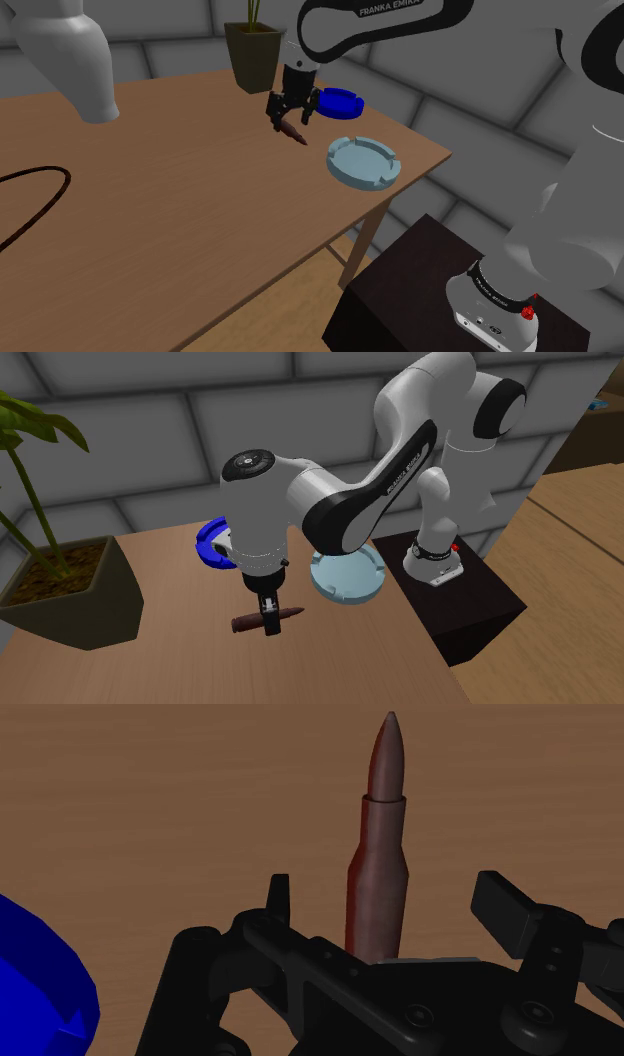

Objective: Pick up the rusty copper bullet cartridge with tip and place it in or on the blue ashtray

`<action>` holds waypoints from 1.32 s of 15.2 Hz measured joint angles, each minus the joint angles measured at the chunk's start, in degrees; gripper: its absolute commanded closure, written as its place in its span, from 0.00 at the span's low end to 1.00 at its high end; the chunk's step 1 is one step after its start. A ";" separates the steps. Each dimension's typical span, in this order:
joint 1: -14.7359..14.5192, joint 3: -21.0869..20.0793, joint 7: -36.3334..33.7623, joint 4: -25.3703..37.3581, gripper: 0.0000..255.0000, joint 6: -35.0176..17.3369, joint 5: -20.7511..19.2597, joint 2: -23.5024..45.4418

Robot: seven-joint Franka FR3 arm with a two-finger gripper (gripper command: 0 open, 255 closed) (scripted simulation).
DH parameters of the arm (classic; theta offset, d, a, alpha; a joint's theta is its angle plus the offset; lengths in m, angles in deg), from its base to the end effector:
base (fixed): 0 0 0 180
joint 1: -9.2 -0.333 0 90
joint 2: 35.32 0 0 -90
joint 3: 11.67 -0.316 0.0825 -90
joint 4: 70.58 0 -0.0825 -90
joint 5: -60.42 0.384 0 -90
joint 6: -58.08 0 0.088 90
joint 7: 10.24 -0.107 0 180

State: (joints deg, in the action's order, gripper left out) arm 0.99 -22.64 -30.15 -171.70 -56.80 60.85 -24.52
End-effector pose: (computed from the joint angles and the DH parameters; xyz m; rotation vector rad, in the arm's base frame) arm 0.5878 0.1980 0.4608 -3.0825 0.0308 -0.0581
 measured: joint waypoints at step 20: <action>-0.05 -0.02 -0.07 -0.17 1.00 -0.28 -0.02 0.09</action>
State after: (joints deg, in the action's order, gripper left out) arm 0.95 -22.67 -30.22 -171.87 -57.08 60.83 -24.43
